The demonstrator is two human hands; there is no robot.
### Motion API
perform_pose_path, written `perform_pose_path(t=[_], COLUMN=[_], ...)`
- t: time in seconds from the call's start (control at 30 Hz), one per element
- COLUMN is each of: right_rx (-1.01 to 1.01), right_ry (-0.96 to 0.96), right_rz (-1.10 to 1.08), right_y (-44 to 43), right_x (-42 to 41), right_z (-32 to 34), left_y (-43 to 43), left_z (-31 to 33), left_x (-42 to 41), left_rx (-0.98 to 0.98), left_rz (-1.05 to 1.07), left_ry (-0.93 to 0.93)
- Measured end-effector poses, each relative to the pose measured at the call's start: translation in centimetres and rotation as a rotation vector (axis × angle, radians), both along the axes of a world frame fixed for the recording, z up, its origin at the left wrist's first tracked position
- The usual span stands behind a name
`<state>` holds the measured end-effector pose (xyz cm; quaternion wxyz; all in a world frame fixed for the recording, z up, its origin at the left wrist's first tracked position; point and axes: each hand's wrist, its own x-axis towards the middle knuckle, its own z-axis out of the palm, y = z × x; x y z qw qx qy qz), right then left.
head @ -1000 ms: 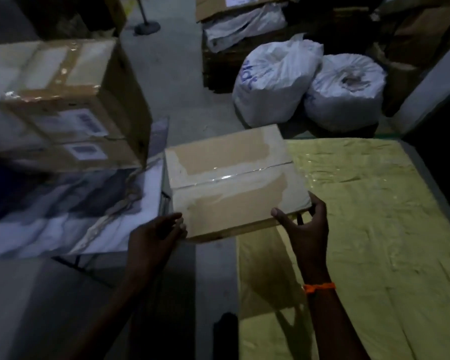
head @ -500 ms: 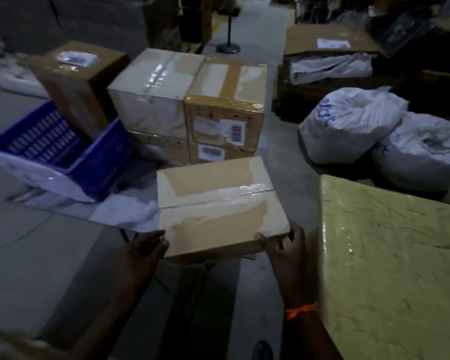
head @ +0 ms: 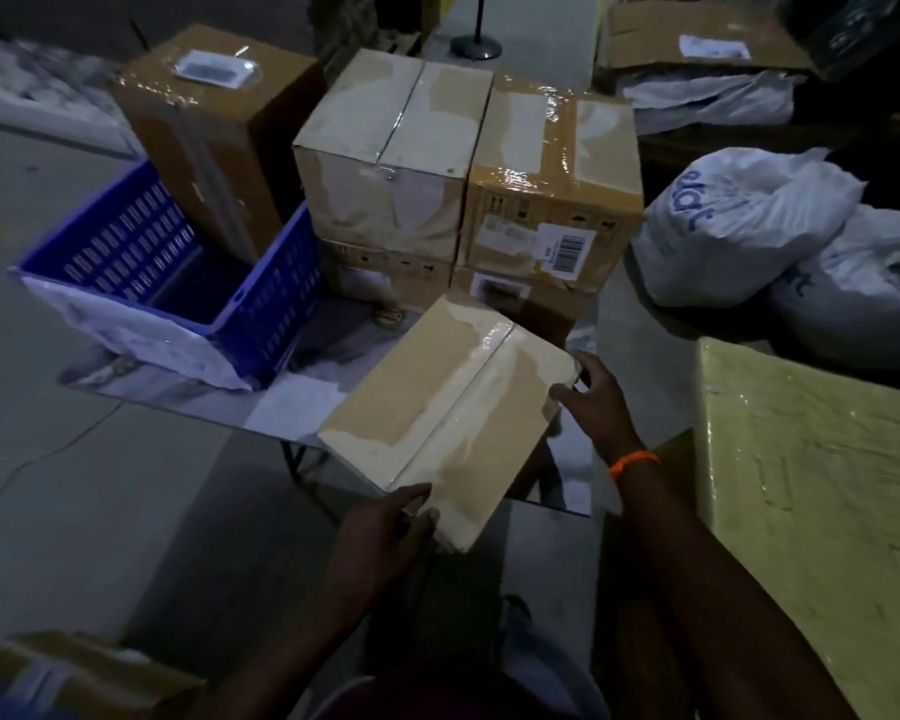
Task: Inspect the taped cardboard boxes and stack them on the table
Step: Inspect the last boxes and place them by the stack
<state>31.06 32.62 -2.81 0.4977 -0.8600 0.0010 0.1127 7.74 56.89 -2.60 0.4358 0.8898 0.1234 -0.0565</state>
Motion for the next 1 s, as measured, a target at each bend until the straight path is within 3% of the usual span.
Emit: perform_pose_path(t=[0.17, 0.37, 0.5, 0.57, 0.7, 0.83, 1.0], right_rx=[0.126, 0.281, 0.168, 0.124, 0.139, 0.151, 0.126], right_ry=[0.069, 0.221, 0.204, 0.202, 0.242, 0.161, 0.209], right_rz=[0.016, -0.058, -0.058, -0.012, 0.098, 0.268, 0.343], right_y=[1.5, 1.7, 2.5, 2.5, 3.9, 6.1, 7.0], right_x=[2.4, 4.3, 3.6, 4.3, 6.2, 8.3, 9.6], right_z=[-1.6, -4.2, -2.6, -3.1, -3.3, -3.3, -2.8], left_y=[3.3, 6.8, 6.3, 5.2, 2.7, 0.0, -0.4], left_z=[1.4, 1.6, 0.6, 0.1, -0.6, -0.3, 0.1], left_x=[4.1, 11.6, 15.0, 15.1, 11.6, 8.7, 10.2], left_rx=[0.118, 0.451, 0.277, 0.284, 0.149, -0.014, -0.211], left_rz=[0.088, 0.304, 0.323, 0.394, 0.604, 0.700, 0.750], left_ry=[-0.069, -0.189, 0.174, 0.272, 0.322, 0.430, 0.295])
